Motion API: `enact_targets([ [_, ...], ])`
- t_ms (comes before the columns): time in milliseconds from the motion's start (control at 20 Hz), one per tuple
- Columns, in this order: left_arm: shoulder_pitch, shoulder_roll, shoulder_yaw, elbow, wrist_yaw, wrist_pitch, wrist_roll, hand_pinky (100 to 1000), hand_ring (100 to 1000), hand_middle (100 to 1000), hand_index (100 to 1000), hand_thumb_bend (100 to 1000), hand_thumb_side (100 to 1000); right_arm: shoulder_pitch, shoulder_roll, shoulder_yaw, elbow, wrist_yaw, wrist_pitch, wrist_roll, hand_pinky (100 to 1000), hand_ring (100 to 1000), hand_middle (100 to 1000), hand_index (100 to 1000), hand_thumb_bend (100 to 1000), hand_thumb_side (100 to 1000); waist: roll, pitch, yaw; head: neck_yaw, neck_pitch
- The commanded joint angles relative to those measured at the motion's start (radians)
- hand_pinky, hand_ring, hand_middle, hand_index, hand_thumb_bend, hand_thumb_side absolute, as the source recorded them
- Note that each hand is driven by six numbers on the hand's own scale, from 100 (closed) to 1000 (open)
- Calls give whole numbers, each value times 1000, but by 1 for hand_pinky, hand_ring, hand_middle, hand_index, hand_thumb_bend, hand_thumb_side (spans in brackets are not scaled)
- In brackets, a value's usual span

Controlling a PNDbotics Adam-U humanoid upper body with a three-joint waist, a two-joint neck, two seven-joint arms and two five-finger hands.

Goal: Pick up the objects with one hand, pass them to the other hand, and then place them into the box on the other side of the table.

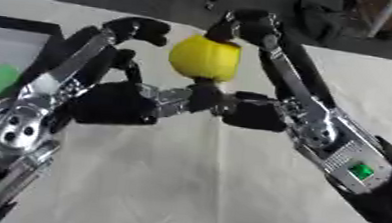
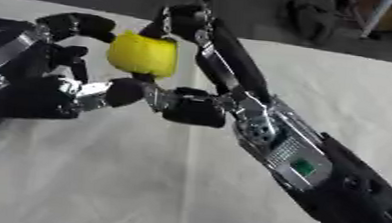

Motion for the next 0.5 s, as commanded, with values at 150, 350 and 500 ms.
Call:
enact_targets([
  [150, -25, -19, 10, -17, 31, 27, 30, 1000, 308, 786, 866, 849, 498, -13, 11, -10, -18, -44, -44, 38, 675, 589, 453, 502, 100, 100, 3, -10, -1, 6, -22],
  [350, -29, -32, 12, -17, 89, 26, 44, 1000, 308, 783, 857, 845, 508, -14, 14, -12, -18, -72, -49, 54, 676, 589, 454, 503, 100, 100, 3, -8, -1, 11, -26],
  [500, -33, -38, 9, -17, 122, 36, 55, 1000, 311, 781, 845, 841, 507, -16, 15, -13, -18, -80, -51, 61, 677, 590, 454, 505, 100, 100, 3, -6, -2, 13, -28],
])
